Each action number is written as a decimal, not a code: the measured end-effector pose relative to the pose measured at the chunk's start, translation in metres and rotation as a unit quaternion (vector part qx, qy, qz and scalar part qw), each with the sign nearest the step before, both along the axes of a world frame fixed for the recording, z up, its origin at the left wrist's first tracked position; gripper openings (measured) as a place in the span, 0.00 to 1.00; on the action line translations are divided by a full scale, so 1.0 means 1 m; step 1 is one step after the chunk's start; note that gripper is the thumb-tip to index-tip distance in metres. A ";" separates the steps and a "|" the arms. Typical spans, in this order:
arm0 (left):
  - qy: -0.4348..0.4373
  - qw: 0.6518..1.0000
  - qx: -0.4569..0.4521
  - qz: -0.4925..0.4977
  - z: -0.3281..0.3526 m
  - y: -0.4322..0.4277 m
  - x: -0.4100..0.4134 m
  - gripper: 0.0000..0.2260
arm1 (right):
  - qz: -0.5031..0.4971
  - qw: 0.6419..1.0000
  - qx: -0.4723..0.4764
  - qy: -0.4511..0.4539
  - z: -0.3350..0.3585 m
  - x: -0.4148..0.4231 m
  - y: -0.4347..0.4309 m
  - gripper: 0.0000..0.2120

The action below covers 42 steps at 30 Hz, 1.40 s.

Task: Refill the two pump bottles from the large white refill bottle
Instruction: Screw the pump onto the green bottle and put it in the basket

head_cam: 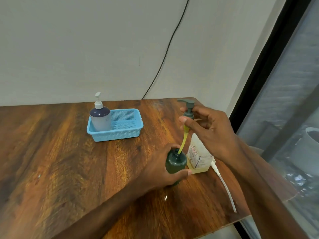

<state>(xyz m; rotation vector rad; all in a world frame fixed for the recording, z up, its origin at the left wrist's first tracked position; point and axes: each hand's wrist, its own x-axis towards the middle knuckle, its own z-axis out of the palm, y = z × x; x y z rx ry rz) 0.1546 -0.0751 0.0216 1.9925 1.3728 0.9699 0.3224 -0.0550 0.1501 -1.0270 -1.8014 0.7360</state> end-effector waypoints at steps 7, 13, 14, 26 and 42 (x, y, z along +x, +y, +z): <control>-0.093 0.995 0.023 -0.014 -0.008 0.002 0.006 0.25 | -0.006 0.996 -0.030 -0.083 -0.038 -0.003 -0.011 0.12; -0.111 0.993 0.016 -0.028 -0.008 -0.001 0.004 0.24 | -0.053 0.986 -0.086 -0.136 -0.073 -0.004 -0.025 0.14; -0.110 0.993 0.012 -0.026 -0.009 0.000 0.003 0.23 | -0.057 0.985 -0.084 -0.137 -0.075 -0.005 -0.027 0.15; -0.124 0.992 0.005 -0.027 -0.014 0.000 0.004 0.25 | -0.136 0.966 -0.064 -0.212 -0.065 -0.011 -0.032 0.22; -0.143 0.989 -0.010 -0.023 -0.015 0.000 0.007 0.26 | -0.076 0.986 -0.139 -0.046 -0.069 -0.010 -0.033 0.28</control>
